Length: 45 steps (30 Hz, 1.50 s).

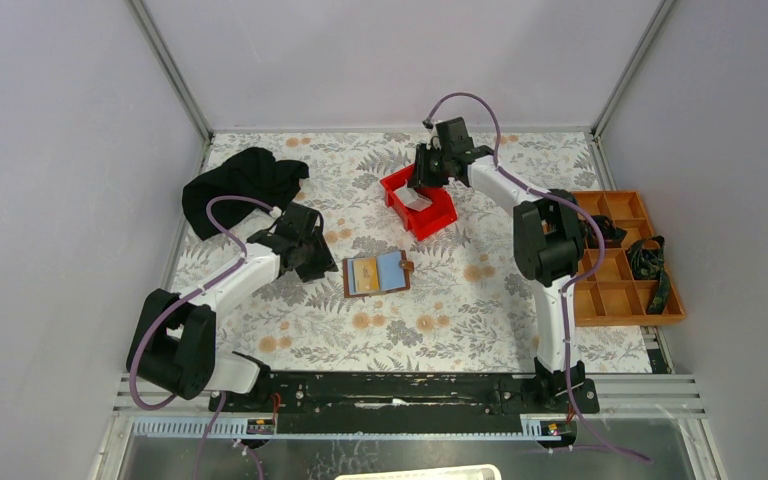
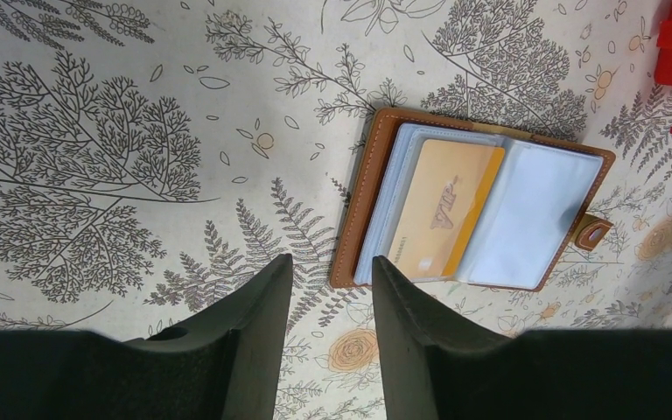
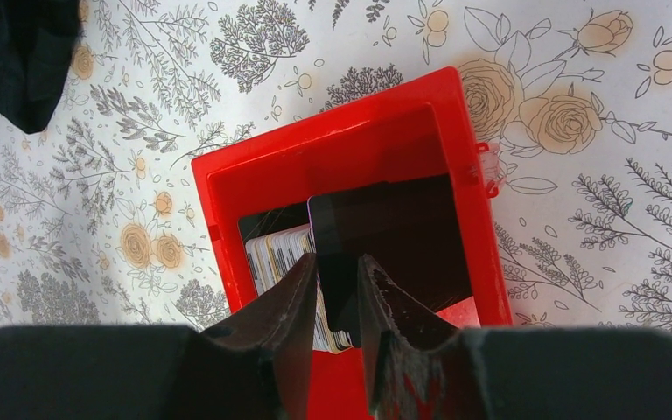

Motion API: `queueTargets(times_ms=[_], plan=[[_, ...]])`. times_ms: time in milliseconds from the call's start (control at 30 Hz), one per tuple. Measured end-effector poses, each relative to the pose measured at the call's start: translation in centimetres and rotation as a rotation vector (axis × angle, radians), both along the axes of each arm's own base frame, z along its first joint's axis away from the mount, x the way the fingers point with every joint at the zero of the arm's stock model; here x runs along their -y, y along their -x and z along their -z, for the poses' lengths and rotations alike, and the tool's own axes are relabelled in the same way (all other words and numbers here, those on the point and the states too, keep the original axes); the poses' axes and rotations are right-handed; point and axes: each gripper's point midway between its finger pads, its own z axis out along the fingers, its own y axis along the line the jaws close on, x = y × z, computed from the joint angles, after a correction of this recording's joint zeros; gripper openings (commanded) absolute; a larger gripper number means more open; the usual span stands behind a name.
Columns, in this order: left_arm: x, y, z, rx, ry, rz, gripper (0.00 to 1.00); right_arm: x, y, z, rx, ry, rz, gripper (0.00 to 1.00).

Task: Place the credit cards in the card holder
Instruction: Pick up the credit card from the storage box.

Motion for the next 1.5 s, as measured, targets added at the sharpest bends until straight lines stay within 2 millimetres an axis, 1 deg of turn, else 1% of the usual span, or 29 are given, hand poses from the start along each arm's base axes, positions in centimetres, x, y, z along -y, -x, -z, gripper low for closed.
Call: queueTargets(times_ms=[533,700,867,967,1000,1167,1233,1367,1500], plan=[[0.1,0.3,0.3,-0.01,0.006,0.002,0.45,0.0,0.5,-1.6,0.015,-0.006,-0.005,0.25],[0.1,0.4,0.3,-0.011,0.007,0.003,0.45,0.5,0.8,-1.2,0.006,0.032,0.001,0.21],[0.1,0.4,0.3,-0.007,0.009,0.003,0.45,1.7,1.0,-0.5,0.006,0.123,0.012,0.15],[0.1,0.4,0.2,-0.004,0.011,0.004,0.45,2.0,0.9,-0.7,0.032,0.185,0.014,0.09],[0.1,0.4,0.1,-0.002,0.012,0.004,0.45,2.2,0.8,-0.8,0.061,0.248,0.014,0.09],[0.1,0.5,0.1,0.0,0.014,0.004,0.45,2.6,1.1,-0.8,0.089,0.351,0.005,0.05],[0.0,0.6,0.1,0.001,0.015,0.004,0.45,2.9,1.1,-0.9,0.098,0.382,0.007,0.01],[0.0,0.7,-0.2,0.011,0.019,0.004,0.45,3.5,1.2,-0.8,0.105,0.431,0.012,0.0],[0.0,0.6,-0.5,0.023,0.023,0.005,0.49,3.8,1.1,-0.9,0.12,0.462,0.017,0.0]])
